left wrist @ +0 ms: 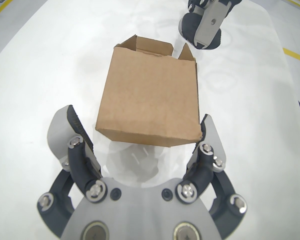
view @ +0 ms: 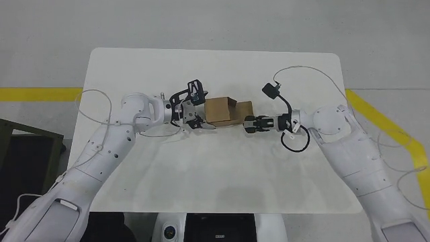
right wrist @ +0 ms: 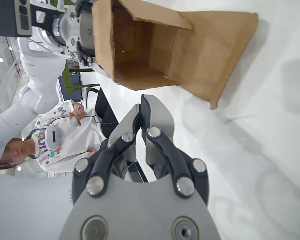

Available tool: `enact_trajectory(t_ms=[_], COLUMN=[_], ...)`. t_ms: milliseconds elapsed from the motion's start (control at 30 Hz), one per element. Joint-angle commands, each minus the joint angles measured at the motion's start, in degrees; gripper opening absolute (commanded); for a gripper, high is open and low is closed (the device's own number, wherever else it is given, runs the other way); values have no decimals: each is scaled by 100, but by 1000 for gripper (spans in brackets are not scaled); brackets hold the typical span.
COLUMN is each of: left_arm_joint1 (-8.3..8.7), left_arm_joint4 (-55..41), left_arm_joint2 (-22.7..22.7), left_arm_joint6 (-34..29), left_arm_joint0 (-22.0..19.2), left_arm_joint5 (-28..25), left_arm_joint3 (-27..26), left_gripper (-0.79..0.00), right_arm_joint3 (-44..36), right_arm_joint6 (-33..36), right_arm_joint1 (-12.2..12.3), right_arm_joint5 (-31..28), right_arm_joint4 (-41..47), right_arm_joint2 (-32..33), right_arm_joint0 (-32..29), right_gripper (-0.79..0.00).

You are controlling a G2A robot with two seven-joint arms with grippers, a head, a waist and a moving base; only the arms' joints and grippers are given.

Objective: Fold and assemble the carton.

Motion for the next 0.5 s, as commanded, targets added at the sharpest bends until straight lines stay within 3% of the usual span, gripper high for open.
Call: enact_trajectory(t_ms=[0,467], left_arm_joint1=[-3,-35], left_arm_joint4=[9,92], left_arm_joint2=[-1,16], left_arm_joint6=[8,-4], left_arm_joint0=[2,-22], left_arm_joint5=[-12,-72], left_arm_joint3=[0,28], left_gripper=[0,0], right_arm_joint3=[56,827], right_arm_joint6=[-89,-471], right_arm_joint1=[-14,-343], right_arm_joint5=[-42,-481], right_arm_joint4=[-13,41], right_arm_joint2=[-32,-757], right_arm_joint0=[15,745], right_gripper=[-785,-785])
